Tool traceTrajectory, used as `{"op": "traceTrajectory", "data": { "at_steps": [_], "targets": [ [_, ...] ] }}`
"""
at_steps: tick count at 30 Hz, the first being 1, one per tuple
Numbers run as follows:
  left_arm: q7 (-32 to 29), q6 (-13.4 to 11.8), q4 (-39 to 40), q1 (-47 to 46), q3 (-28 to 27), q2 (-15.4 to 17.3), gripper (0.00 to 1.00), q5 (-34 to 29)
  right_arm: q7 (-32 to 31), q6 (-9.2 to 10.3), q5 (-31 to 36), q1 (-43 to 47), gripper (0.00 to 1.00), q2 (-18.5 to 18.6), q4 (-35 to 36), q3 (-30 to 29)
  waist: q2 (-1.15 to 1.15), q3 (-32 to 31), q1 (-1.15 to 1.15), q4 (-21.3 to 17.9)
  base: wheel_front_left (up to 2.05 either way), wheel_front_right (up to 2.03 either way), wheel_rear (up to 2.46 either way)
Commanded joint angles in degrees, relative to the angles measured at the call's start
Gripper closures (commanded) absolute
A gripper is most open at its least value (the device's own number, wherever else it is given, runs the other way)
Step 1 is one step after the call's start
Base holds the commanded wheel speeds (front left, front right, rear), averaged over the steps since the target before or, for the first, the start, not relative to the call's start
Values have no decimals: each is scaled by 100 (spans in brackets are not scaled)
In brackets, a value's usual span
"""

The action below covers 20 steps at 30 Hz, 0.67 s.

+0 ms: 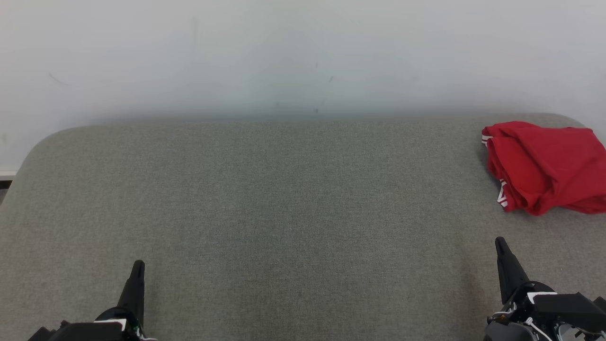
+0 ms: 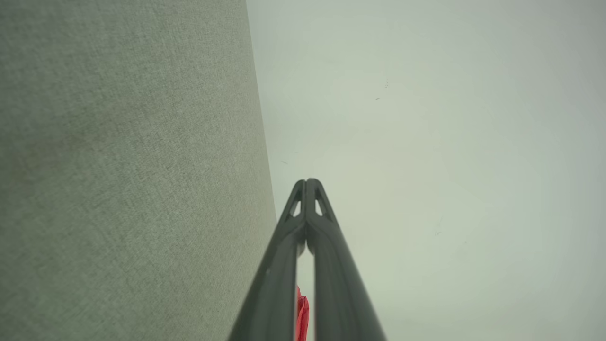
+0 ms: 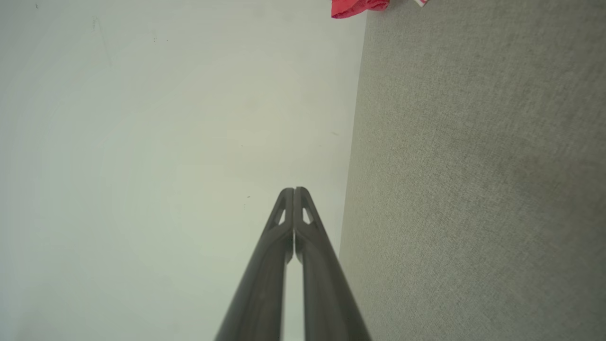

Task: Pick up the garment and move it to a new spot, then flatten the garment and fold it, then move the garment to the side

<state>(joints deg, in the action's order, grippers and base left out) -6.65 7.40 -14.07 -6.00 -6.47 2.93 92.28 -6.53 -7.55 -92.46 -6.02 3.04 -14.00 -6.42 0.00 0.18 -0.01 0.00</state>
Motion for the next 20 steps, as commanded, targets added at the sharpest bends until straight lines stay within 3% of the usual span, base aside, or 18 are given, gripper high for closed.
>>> {"op": "traceTrajectory", "data": {
  "at_steps": [1, 20],
  "targets": [
    [-2, 17, -5, -56, -16, -11, 100, 23, -5, 12, -3, -43, 100, -12, -3, -15, 0, 0, 1, 0, 0, 0, 0],
    [-1, 17, -5, -54, -16, -11, 100, 24, -10, 12, 2, -43, 100, -15, -4, -18, 0, 0, 1, 0, 0, 0, 0]
  ]
}}
